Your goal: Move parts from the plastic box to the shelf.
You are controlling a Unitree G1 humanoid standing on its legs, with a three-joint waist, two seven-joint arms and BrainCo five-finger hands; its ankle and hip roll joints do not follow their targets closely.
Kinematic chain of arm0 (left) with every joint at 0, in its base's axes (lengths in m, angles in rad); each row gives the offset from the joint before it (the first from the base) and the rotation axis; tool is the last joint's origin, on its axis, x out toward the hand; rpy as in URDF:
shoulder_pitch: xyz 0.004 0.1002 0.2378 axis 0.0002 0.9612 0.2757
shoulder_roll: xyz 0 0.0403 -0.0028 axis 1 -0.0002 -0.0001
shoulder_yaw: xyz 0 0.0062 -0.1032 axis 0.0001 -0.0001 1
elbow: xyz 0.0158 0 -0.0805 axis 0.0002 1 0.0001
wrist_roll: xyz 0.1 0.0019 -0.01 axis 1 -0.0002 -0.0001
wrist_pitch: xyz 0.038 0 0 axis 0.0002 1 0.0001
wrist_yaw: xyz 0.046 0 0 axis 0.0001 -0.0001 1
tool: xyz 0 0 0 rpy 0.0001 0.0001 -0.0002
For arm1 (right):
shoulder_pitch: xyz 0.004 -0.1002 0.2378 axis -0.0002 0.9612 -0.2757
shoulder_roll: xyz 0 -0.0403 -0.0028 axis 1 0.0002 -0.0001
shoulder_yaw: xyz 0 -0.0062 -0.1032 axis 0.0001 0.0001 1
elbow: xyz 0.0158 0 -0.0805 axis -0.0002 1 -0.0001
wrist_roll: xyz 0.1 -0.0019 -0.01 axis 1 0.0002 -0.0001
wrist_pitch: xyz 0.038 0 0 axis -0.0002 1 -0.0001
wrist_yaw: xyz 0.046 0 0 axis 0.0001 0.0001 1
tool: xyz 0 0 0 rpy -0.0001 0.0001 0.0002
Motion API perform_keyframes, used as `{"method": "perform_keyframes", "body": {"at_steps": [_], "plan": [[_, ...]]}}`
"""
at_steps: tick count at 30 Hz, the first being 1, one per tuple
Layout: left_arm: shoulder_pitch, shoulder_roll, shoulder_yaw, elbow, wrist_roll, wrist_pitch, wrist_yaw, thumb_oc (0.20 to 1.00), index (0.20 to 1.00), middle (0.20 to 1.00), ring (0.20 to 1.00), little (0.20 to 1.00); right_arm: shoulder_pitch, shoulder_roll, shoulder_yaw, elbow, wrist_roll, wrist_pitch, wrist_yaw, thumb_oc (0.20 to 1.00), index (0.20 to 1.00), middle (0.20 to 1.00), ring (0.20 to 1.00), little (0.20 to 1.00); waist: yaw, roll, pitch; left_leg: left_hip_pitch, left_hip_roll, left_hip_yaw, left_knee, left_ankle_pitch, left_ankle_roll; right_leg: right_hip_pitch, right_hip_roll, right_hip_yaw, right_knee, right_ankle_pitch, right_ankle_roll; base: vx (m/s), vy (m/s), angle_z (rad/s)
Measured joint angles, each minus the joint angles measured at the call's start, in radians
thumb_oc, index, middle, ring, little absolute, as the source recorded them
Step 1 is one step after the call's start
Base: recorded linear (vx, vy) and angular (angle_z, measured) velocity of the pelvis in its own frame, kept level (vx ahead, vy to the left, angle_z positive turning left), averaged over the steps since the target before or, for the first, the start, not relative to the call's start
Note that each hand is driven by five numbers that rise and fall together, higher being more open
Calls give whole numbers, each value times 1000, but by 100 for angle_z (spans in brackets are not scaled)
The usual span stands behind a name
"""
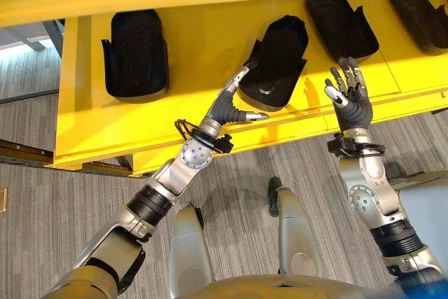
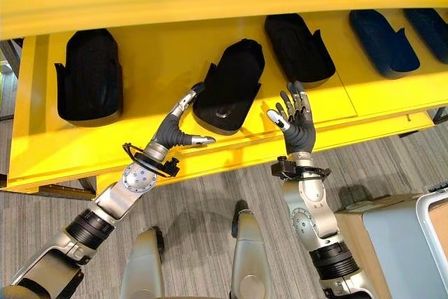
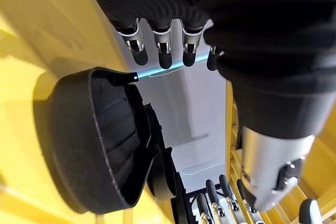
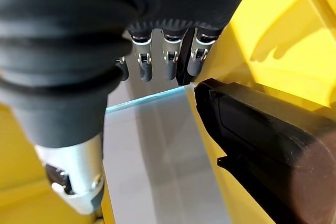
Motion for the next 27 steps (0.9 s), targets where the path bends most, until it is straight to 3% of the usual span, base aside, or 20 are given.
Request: {"method": "perform_keyframes", "body": {"at_steps": [14,27], "plan": [[-79,-43,1,125,0,41,115,1000,1000,1000,1000,1000,-124,10,49,129,0,-1,-66,1000,1000,1000,1000,1000,-4,-2,-13,-12,1,2,5,1,-2,-15,5,2,4,2,-2,0,-3,-1],[-91,-80,-14,241,-4,62,142,1000,1000,1000,1000,1000,-210,27,108,271,0,6,-86,1000,1000,1000,1000,1000,3,-4,-26,-25,1,3,9,-1,-1,-30,5,4,6,3,-4,0,0,0]]}}
